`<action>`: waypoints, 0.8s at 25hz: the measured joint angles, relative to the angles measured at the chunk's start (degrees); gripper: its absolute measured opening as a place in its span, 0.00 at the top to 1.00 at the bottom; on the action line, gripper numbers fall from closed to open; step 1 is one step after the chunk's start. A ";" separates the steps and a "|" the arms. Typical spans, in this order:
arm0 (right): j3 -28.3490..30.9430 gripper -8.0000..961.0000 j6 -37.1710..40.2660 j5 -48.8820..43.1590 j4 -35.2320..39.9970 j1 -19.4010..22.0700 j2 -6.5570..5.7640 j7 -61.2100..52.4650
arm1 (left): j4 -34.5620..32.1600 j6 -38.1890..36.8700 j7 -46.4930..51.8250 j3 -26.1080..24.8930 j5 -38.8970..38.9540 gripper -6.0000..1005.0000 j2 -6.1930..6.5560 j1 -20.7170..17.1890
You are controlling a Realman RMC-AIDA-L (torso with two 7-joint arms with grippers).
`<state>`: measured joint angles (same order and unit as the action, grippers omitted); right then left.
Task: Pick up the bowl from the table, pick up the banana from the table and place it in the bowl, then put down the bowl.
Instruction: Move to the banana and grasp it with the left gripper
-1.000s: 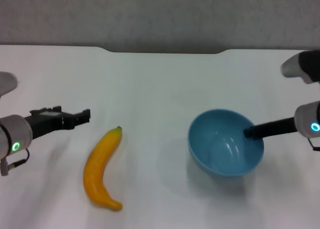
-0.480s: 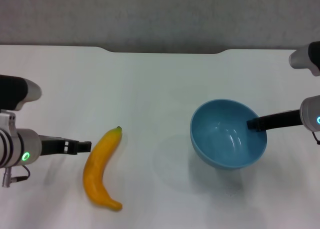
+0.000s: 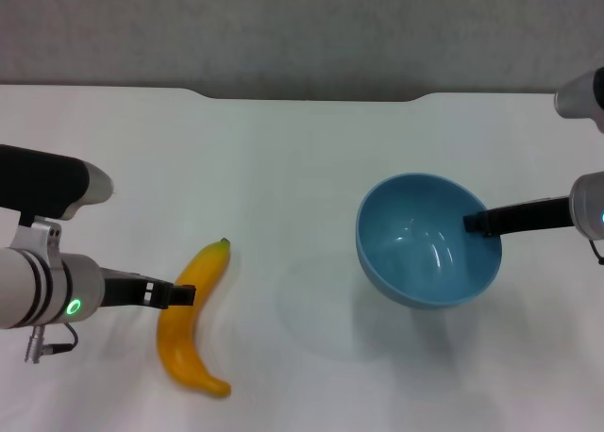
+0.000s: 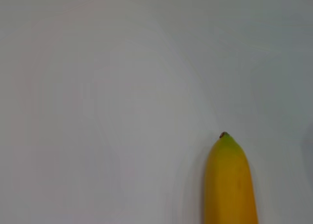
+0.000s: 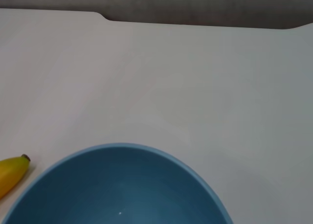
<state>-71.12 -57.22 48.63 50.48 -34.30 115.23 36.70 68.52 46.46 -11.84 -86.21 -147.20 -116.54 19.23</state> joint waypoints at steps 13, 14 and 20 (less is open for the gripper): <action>-0.02 0.96 0.17 0.15 0.15 -0.10 -0.01 0.13 | -4.44 -2.71 2.68 3.78 -2.19 0.12 -0.16 1.75; -0.01 0.96 0.18 0.15 0.15 -0.11 -0.01 0.14 | -4.75 -2.63 2.88 4.07 -2.11 0.12 -0.22 1.88; 0.02 0.96 0.07 0.16 0.15 -0.34 0.02 0.25 | -6.50 -2.92 4.69 5.91 -2.22 0.13 -0.27 3.11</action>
<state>-71.10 -57.15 48.78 50.63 -34.64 115.24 36.95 62.02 43.55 -7.15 -80.30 -149.42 -116.81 22.34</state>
